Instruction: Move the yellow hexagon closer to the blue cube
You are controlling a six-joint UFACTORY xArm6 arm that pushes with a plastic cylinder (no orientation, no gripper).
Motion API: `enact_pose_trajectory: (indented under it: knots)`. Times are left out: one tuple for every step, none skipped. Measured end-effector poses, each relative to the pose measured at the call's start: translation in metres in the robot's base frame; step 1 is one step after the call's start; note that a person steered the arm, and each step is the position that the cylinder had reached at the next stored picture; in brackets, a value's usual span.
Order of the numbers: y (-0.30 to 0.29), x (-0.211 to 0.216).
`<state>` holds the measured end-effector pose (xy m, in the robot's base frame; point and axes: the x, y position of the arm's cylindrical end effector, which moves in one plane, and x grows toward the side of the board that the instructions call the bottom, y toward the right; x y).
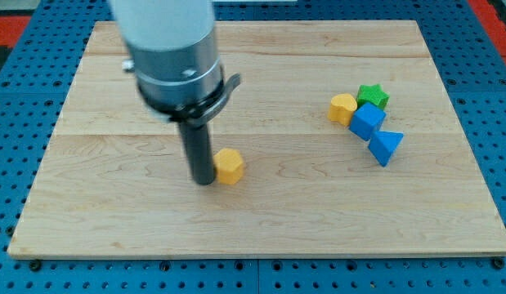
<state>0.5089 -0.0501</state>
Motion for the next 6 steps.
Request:
enact_pose_trajectory:
  knots:
    - [0.076,-0.024]
    - [0.112,-0.069]
    - [0.067,-0.051]
    - [0.041,-0.062]
    - [0.076,-0.097]
    - [0.127,-0.1]
